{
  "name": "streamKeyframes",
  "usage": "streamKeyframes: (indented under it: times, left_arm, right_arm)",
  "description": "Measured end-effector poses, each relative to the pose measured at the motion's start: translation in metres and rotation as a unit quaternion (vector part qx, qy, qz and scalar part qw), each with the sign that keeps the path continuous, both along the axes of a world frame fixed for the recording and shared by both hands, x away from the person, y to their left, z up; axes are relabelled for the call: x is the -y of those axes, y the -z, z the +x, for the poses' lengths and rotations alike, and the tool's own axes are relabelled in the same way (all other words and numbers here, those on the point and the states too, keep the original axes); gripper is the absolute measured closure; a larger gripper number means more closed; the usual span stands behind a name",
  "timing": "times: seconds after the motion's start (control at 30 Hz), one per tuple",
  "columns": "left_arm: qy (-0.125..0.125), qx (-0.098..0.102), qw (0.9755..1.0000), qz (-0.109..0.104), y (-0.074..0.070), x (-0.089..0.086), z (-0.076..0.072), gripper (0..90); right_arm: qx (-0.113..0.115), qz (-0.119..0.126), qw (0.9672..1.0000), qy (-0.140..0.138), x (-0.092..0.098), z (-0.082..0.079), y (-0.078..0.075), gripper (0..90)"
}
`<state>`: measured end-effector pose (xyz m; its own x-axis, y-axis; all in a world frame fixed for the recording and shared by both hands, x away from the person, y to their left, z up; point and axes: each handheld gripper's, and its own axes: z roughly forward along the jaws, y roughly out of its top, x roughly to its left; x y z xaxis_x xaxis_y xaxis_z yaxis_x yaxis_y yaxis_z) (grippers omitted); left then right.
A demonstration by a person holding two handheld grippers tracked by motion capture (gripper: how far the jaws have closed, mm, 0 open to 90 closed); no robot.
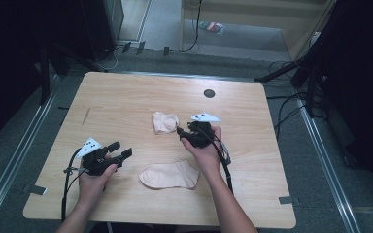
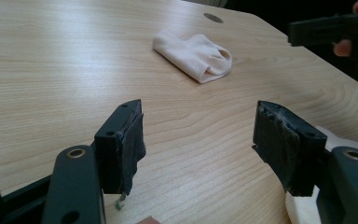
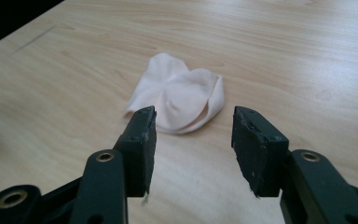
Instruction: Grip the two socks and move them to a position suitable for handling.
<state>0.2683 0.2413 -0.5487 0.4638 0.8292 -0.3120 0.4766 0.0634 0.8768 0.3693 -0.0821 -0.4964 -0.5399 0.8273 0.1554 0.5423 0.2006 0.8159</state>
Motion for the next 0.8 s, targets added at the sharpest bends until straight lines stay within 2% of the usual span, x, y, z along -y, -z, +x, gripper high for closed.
streamKeyframes:
  times: [0.17,0.27,0.47,0.53,0.6,0.63,0.73,0.8]
  left_arm:
    - [0.004,0.001,0.9999,0.014,0.001,0.003,0.001,34.1]
    - [0.008,0.000,0.9998,0.020,0.001,0.005,0.000,34.2]
    - [0.007,-0.002,0.9997,0.024,0.002,0.006,0.001,34.7]
    - [0.006,-0.003,0.9997,0.024,0.002,0.006,0.001,34.9]
    - [0.006,-0.004,0.9997,0.024,0.002,0.006,0.001,35.1]
    - [0.006,-0.004,0.9997,0.024,0.002,0.006,0.001,35.2]
    - [0.005,-0.005,0.9997,0.023,0.002,0.006,0.001,35.6]
    - [0.005,-0.005,0.9997,0.023,0.002,0.006,0.001,35.6]
  right_arm:
    - [-0.012,-0.023,0.9996,0.008,-0.018,0.028,0.009,49.3]
    - [-0.029,-0.032,0.9990,0.009,-0.029,0.043,0.016,46.8]
    - [-0.056,-0.023,0.9976,0.034,-0.044,0.068,0.025,41.4]
    - [-0.066,-0.029,0.9964,0.044,-0.049,0.072,0.029,41.4]
    - [-0.071,-0.033,0.9959,0.045,-0.052,0.074,0.032,46.9]
    - [-0.066,-0.042,0.9957,0.048,-0.054,0.074,0.034,53.8]
    - [-0.069,-0.054,0.9952,0.044,-0.058,0.072,0.036,83.5]
    - [-0.067,-0.051,0.9957,0.041,-0.057,0.070,0.032,88.9]
